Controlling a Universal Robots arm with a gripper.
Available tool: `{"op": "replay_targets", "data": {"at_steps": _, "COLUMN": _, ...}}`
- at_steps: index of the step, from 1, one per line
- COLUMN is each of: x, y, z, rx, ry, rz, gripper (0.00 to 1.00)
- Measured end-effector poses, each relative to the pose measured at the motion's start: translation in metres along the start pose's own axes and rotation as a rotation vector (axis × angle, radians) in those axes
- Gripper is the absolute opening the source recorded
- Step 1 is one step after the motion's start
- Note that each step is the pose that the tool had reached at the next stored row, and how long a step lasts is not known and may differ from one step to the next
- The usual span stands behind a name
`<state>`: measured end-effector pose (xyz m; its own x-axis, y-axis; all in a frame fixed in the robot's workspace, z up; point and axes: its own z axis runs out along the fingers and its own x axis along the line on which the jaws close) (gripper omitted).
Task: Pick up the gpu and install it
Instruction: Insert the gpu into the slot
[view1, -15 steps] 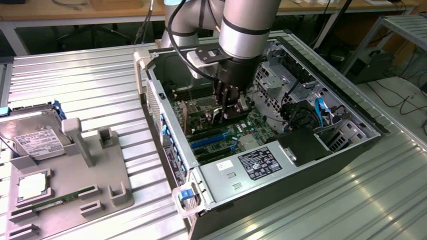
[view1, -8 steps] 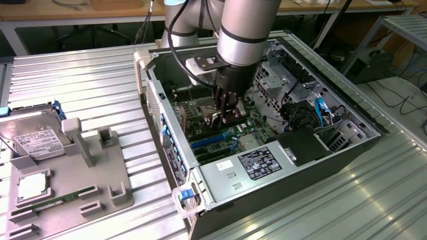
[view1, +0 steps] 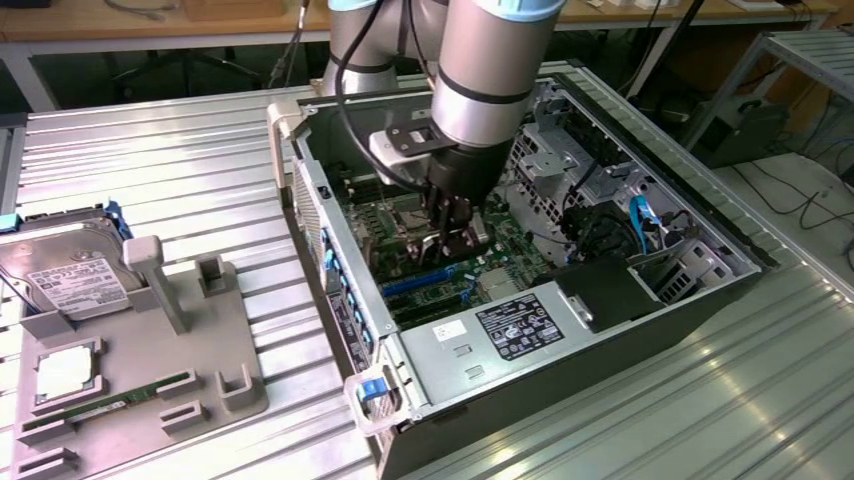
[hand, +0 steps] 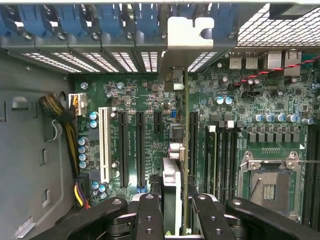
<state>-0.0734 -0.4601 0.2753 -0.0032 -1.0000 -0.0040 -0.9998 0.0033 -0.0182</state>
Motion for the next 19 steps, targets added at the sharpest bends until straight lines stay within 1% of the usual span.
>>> {"op": "replay_targets", "data": {"at_steps": 5, "x": 0.000, "y": 0.0048, "z": 0.0028, "rx": 0.0000, "ry": 0.0000, "rz": 0.000, "gripper": 0.28}}
{"op": "replay_targets", "data": {"at_steps": 10, "x": 0.000, "y": 0.0059, "z": 0.0107, "rx": 0.0000, "ry": 0.0000, "rz": 0.000, "gripper": 0.28}}
{"op": "replay_targets", "data": {"at_steps": 19, "x": 0.000, "y": 0.0099, "z": 0.0175, "rx": 0.0000, "ry": -0.0017, "rz": 0.000, "gripper": 0.28}}
